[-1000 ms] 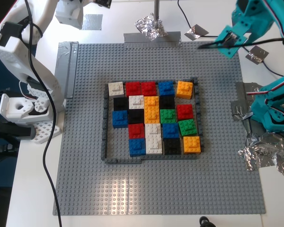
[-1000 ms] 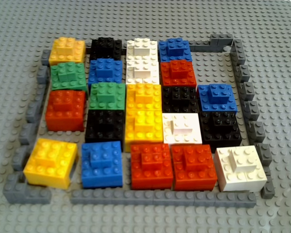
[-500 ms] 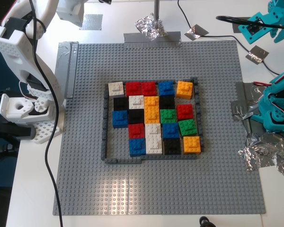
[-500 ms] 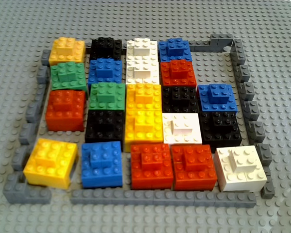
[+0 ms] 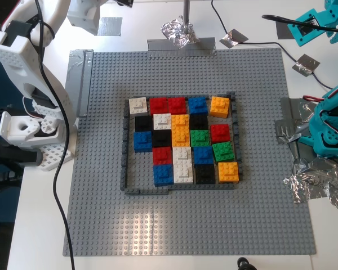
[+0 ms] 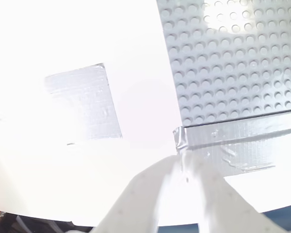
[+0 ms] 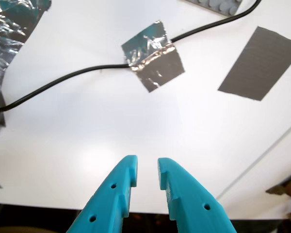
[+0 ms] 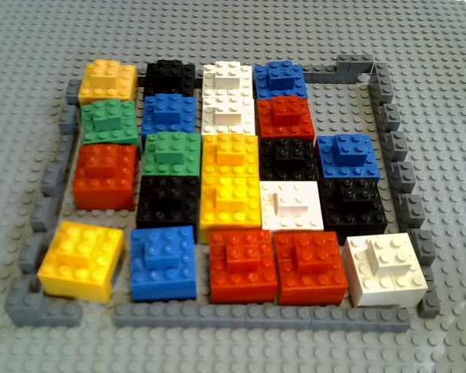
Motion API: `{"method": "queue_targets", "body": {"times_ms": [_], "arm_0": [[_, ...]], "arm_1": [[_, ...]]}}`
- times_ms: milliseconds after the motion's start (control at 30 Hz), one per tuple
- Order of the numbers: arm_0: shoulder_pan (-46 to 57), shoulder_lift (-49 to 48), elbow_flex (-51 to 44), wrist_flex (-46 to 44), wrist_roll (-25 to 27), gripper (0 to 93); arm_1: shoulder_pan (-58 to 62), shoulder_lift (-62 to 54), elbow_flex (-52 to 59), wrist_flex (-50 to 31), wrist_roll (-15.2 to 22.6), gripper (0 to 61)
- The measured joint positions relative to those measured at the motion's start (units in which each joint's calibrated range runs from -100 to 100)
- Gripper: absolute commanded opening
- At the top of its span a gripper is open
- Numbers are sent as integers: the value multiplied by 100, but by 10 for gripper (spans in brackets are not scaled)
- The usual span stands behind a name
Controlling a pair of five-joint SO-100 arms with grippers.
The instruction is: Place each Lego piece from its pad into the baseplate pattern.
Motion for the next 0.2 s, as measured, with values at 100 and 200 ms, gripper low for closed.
{"method": "queue_targets", "body": {"times_ms": [100,200], "arm_0": [[0,0,0,0,0,57],[0,0,0,0,0,57]], "arm_1": [[0,-26,97,0,-5,2],[0,-112,164,0,-5,2]]}}
